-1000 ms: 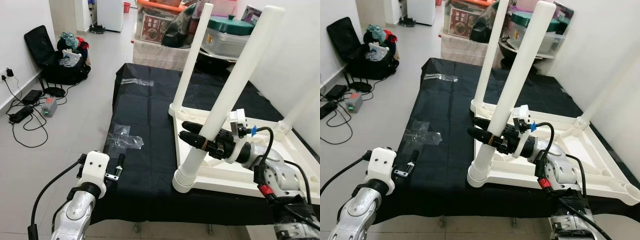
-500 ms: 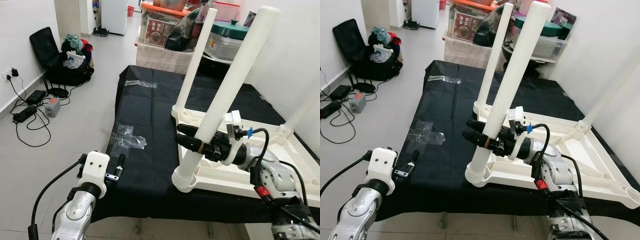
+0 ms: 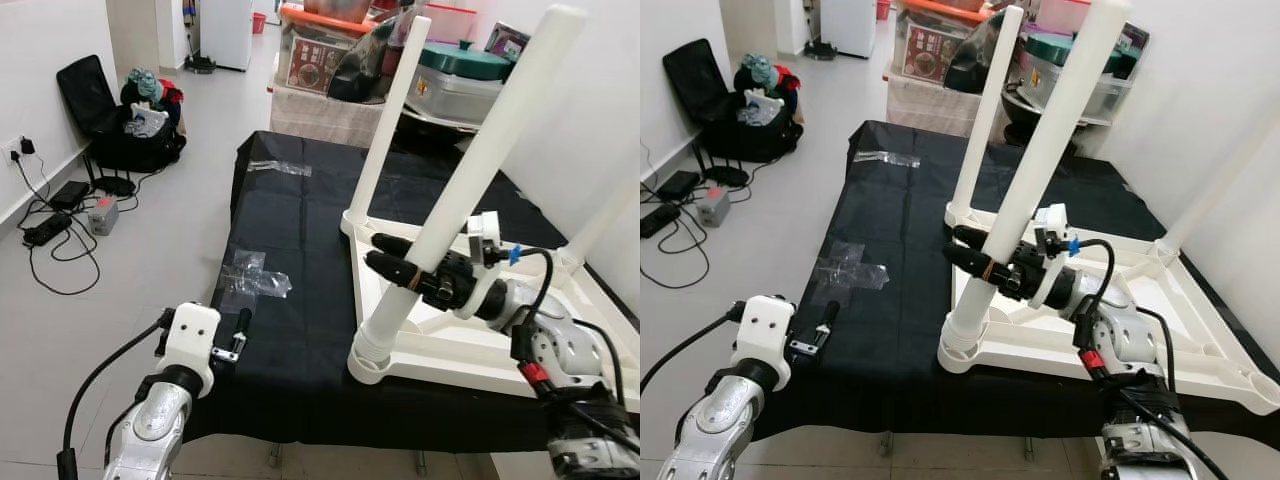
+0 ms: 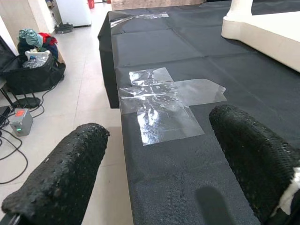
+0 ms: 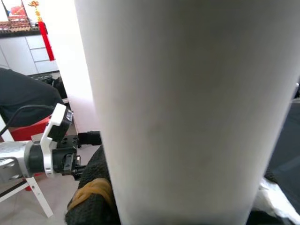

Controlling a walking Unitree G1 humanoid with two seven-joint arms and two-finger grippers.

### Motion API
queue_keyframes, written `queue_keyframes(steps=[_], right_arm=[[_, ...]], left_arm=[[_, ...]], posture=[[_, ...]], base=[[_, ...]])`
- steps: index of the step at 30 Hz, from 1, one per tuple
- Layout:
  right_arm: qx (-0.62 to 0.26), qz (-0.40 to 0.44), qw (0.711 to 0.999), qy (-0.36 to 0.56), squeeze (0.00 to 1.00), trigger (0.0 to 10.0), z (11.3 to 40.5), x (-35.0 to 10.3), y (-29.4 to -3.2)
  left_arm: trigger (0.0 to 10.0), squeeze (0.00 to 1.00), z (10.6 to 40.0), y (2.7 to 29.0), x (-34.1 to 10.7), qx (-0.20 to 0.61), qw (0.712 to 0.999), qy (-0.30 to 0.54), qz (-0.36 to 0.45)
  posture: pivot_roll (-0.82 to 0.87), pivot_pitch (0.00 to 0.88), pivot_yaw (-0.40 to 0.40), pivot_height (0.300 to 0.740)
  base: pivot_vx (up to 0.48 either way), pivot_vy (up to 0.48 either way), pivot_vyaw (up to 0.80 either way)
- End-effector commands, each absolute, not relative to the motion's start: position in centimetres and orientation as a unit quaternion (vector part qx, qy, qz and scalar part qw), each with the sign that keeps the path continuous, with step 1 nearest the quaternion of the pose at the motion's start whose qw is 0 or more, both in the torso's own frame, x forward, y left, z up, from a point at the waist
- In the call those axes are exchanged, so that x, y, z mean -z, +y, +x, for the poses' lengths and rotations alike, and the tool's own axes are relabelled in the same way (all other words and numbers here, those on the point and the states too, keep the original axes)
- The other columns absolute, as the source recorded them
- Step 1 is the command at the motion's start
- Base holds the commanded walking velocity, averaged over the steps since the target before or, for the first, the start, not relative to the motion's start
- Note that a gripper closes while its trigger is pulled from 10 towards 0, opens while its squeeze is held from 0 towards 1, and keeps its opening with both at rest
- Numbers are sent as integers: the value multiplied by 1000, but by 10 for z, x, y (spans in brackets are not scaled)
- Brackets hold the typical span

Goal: Building children table

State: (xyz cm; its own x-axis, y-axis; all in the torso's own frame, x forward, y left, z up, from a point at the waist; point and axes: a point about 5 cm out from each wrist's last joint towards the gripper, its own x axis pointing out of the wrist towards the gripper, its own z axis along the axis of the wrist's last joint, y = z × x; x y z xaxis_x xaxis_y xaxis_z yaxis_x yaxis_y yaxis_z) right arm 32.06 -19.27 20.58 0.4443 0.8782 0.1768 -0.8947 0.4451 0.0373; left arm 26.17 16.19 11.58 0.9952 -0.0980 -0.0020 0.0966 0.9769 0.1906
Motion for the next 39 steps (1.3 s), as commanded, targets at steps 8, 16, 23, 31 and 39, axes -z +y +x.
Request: queue_keyframes(steps=[8,16,23,31,39], right_arm=[[-513,52,854,-67,0,0,319,-204,-198],[-517,52,852,-56,0,0,318,-197,-197],[-519,55,851,-51,0,0,315,-192,-196],[-518,54,852,-47,0,0,315,-191,-196],[-518,50,853,-43,0,0,316,-188,-195]], left_arm=[[10000,0,260,159,-112,56,994,4,96],[10000,0,259,160,-112,56,994,5,98],[10000,0,259,160,-112,57,994,5,98],[10000,0,259,159,-112,57,994,5,97],[10000,0,260,159,-113,54,994,4,96]], posture=[[144,0,-180,740],[148,0,-180,740],[147,0,-177,740],[146,0,-180,740],[147,0,-184,740]], base=[[0,0,0],[0,0,0],[0,0,0],[0,0,0],[0,0,0]])
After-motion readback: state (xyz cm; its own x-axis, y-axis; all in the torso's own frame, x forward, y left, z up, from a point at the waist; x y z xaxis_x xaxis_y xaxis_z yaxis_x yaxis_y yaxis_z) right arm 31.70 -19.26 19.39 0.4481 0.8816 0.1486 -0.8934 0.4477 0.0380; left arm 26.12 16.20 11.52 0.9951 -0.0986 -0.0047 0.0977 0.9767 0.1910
